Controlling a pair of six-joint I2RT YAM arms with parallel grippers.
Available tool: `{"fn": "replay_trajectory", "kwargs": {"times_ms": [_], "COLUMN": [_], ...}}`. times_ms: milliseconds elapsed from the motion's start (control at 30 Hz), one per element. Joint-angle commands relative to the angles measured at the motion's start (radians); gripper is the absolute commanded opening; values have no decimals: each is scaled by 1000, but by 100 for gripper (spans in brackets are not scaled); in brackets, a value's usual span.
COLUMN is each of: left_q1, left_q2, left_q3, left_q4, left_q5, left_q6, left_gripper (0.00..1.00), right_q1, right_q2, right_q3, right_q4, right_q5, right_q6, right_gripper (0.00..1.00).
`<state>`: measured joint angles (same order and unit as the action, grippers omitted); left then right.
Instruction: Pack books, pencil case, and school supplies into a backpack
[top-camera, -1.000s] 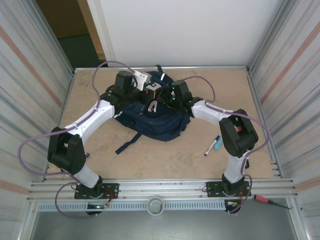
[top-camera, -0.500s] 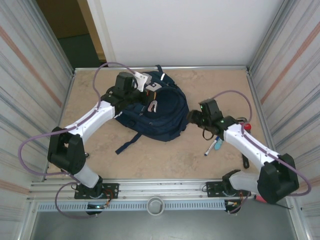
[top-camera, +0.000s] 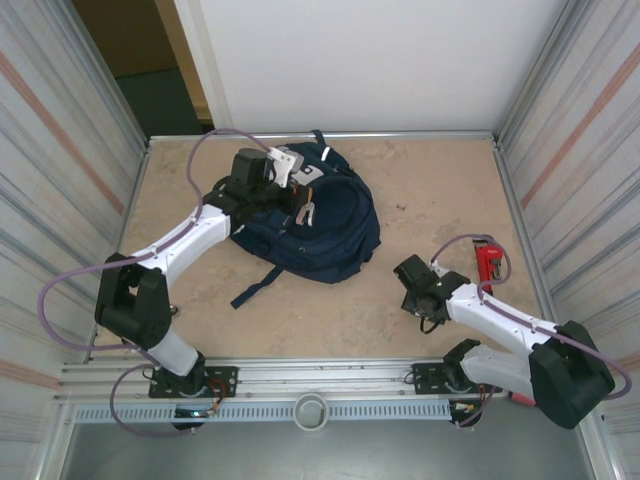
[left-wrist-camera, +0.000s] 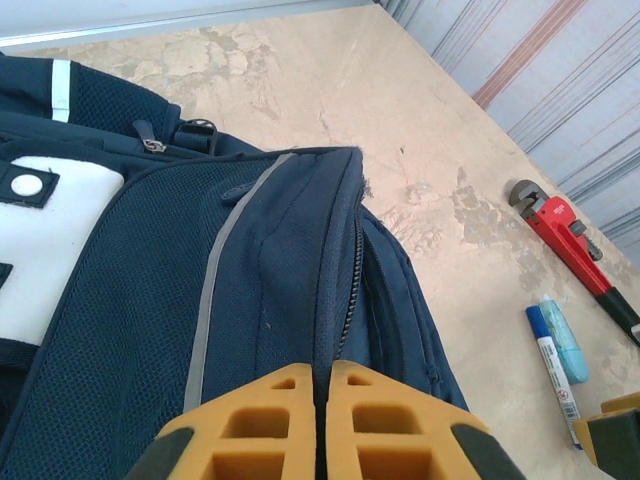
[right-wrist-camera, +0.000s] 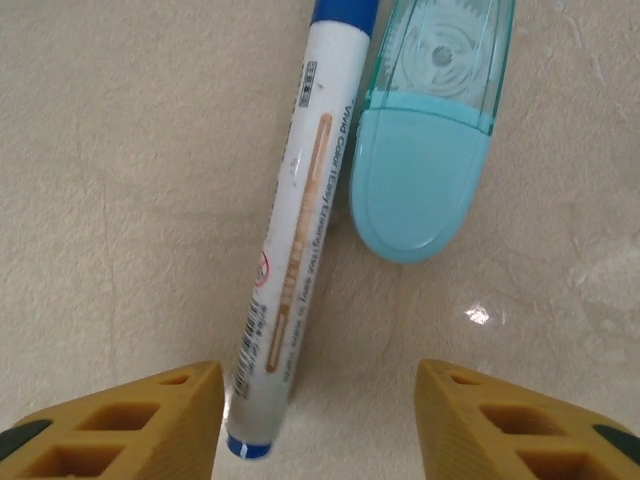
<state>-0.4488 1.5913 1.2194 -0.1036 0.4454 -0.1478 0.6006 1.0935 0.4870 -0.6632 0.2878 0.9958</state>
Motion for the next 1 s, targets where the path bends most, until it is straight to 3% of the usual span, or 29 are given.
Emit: {"fn": "replay_trajectory", "kwargs": {"times_ms": [0, 200, 367, 467, 567, 767, 967], "left_q1": [2, 2, 2, 2, 2, 2, 2], "left_q2": [-39, -51, -54, -54, -54, -52, -51], "left_q3": [-5, -8, -9, -4, 2, 12, 27], "left_q4": [46, 45, 48, 45, 40, 41, 50], "left_q5": [4, 1, -2, -1, -6, 4, 22], "left_q6": [2, 6, 8, 11, 19, 18, 9], "left_gripper": [0, 0, 0, 0, 0, 0, 0], "right_q1": [-17, -85, -82, -38, 17, -35, -61], "right_q2": [25, 98, 138, 129, 99, 73, 289], "right_q3": [-2, -5, 6, 52, 130, 240, 416], "right_q4": [68, 172, 226, 255, 274, 446, 653], "right_q5": [19, -23, -35, -55, -79, -268, -510], "right_q6": [20, -36, -68, -121, -182, -204, -137], "right_gripper": [49, 43, 26, 15, 10, 8, 8]}}
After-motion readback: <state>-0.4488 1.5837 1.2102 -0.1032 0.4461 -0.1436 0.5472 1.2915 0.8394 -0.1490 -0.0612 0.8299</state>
